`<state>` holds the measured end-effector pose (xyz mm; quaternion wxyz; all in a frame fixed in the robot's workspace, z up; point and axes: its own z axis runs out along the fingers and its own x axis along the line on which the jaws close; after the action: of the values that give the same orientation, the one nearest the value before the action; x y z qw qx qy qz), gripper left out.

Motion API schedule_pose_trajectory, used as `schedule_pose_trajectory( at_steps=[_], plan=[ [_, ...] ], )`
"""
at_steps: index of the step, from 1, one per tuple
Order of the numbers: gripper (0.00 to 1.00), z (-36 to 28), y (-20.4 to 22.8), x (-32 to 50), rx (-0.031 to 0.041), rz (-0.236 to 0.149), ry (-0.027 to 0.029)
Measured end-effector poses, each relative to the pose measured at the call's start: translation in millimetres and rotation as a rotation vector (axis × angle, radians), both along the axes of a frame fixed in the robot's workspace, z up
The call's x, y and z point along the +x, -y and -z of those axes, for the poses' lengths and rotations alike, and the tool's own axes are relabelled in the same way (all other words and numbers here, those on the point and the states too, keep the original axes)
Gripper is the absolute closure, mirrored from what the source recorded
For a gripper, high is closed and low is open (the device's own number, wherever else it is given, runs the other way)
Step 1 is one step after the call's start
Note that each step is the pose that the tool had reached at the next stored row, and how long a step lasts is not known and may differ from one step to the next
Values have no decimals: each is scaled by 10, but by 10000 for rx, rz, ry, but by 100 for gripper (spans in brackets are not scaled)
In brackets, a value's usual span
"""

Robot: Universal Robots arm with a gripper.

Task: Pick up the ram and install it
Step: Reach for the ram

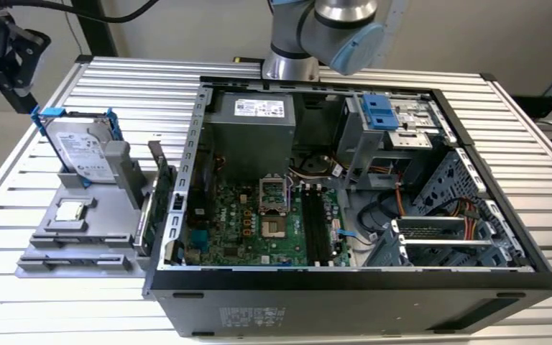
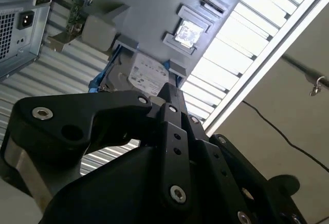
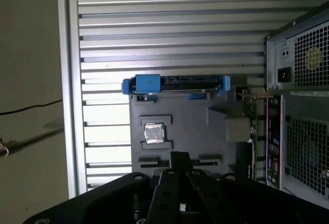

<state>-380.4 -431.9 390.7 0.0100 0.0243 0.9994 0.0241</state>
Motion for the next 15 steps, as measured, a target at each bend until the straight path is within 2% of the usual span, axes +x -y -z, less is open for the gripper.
schedule_pose_trajectory(
  at_steps=[8,11,15],
  plan=[
    [100,4,185,0,-1,-1,0],
    [100,7,230,0,0,-1,0],
    [100,9,269,0,0,-1,0]
  ],
)
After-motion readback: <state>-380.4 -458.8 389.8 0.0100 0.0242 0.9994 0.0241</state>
